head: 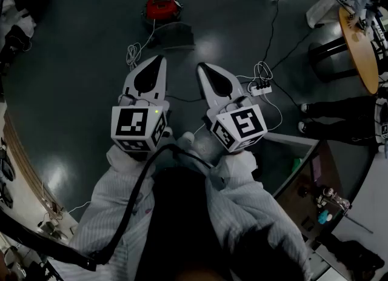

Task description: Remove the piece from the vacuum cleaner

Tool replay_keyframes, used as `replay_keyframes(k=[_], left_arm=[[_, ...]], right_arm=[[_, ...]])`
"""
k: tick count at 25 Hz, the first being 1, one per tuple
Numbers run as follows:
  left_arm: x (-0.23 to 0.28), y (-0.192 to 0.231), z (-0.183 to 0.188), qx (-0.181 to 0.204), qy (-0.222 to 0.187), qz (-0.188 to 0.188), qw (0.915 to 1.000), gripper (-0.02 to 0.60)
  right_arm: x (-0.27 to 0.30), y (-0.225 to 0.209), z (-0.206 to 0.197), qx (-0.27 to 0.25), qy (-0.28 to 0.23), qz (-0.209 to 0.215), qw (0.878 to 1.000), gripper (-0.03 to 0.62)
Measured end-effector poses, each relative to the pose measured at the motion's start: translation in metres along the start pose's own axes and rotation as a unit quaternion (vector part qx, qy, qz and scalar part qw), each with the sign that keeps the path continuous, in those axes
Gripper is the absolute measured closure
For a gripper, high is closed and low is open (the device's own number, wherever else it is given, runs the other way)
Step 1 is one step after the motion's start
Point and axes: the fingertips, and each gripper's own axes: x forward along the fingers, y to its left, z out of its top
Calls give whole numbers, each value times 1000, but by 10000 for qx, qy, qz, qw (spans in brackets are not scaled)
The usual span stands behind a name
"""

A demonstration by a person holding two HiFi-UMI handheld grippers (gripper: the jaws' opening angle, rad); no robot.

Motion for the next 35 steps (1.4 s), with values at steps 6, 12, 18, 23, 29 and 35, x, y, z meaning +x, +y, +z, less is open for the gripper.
replay_keyframes(k=[6,12,18,23,29,35], left_arm=[[2,2,1,-4,0,11,10000,578],[16,1,-4,33,47,6,10000,578],[45,27,-20,139,255,143,9995,578],[97,72,-22,156,344,185,9991,578],[185,126,4,465,251,-49,9986,578],[263,162,4,549,467,-164,9973,578]], right_arm=[[0,1,2,-34,-11,19,10000,594],[5,-12,1,-3,-102,-28,9999,592],[37,-39,-13,217,-4,-111,9997,592],[100,-70,-19,335,70,-88,9994,592],[194,-114,-1,156,82,-188,9997,592],[257,-175,-9,413,280,-405,9979,592]])
